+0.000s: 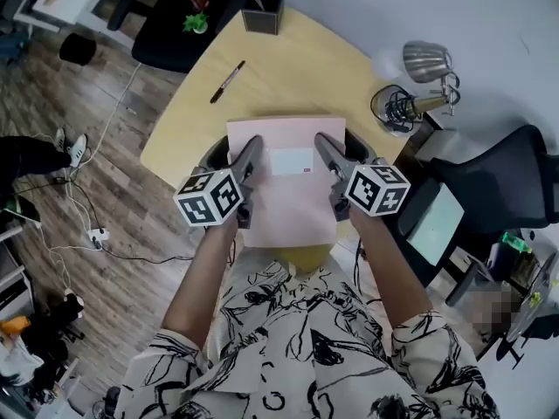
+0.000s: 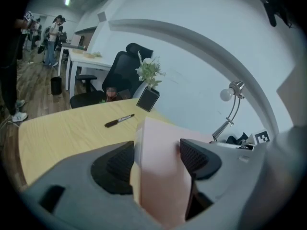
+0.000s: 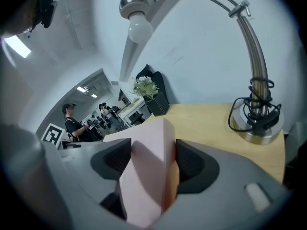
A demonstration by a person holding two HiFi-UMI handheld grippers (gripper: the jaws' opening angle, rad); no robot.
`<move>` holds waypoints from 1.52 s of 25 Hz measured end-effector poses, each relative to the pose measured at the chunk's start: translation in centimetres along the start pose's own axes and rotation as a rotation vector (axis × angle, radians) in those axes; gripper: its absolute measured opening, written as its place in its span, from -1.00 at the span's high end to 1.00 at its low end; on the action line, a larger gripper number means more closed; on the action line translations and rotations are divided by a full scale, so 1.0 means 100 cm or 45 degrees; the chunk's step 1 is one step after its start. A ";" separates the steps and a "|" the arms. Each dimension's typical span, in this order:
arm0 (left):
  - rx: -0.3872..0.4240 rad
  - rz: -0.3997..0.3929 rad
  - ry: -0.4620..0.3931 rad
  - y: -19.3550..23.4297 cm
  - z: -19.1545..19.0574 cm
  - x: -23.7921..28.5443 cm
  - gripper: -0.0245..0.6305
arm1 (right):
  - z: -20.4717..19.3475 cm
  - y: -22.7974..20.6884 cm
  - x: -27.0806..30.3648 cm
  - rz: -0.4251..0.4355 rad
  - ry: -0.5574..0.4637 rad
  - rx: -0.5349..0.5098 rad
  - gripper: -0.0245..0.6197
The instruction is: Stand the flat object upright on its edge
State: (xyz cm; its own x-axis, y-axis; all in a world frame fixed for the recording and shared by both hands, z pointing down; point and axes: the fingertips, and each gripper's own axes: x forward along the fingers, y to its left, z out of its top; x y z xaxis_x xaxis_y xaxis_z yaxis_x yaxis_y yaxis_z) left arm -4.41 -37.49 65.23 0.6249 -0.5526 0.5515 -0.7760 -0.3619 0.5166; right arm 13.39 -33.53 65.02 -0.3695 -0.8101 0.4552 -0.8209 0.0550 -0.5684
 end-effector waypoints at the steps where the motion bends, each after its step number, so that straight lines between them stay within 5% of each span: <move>1: 0.020 -0.001 -0.022 -0.004 0.006 -0.006 -0.01 | 0.006 0.006 -0.004 0.010 -0.015 -0.022 0.00; 24: 0.355 -0.095 -0.414 -0.082 0.104 -0.099 -0.01 | 0.101 0.104 -0.073 0.186 -0.351 -0.395 0.00; 38: 0.553 -0.131 -0.508 -0.100 0.123 -0.128 -0.02 | 0.120 0.132 -0.093 0.253 -0.482 -0.581 -0.01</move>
State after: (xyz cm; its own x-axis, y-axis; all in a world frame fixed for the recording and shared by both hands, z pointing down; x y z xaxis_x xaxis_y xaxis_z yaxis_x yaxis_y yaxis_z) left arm -5.67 -35.99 44.93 0.6832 -0.7074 0.1809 -0.7300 -0.6557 0.1929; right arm 11.19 -32.27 45.06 -0.4225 -0.9051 0.0487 -0.8867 0.4015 -0.2294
